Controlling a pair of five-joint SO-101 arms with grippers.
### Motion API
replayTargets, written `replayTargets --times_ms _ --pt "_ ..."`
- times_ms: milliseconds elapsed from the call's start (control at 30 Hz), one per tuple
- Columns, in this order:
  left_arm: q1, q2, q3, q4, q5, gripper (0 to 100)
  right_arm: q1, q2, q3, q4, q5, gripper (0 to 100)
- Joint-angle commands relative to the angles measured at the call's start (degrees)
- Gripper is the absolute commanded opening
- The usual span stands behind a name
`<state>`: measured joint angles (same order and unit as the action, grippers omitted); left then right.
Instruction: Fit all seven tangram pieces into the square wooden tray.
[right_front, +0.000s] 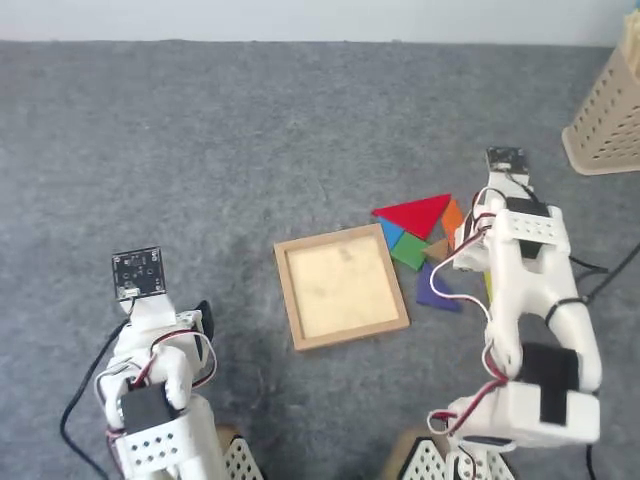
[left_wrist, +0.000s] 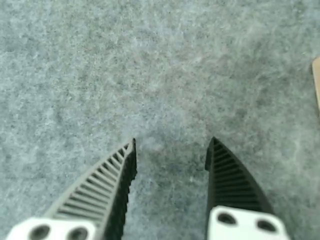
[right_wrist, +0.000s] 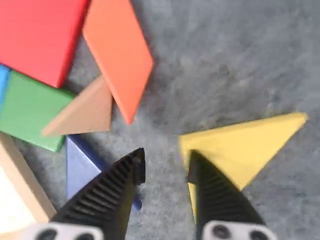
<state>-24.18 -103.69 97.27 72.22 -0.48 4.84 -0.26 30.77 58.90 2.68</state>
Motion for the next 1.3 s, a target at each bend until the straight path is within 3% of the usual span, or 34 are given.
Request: replayTargets --times_ms 0,300,467,1100,1267 --pt "0.2 -0.9 -0.7 0.3 -0.3 22 1.0 -6.7 -4.0 3.6 -0.6 18.8" --pt "0.2 -0.9 -0.7 0.3 -0.3 22 6.1 3.2 -9.8 5.1 -2.5 19.4" --pt "0.2 -0.9 -0.7 0.3 -0.3 22 10.4 8.3 -16.2 6.0 -7.8 30.6" --pt "0.2 -0.9 -0.7 0.3 -0.3 22 1.1 19.7 -18.5 7.3 -4.0 32.8" --pt "0.2 -0.9 -0.7 0.3 -0.3 22 1.4 19.5 -16.9 8.9 -2.1 23.0"
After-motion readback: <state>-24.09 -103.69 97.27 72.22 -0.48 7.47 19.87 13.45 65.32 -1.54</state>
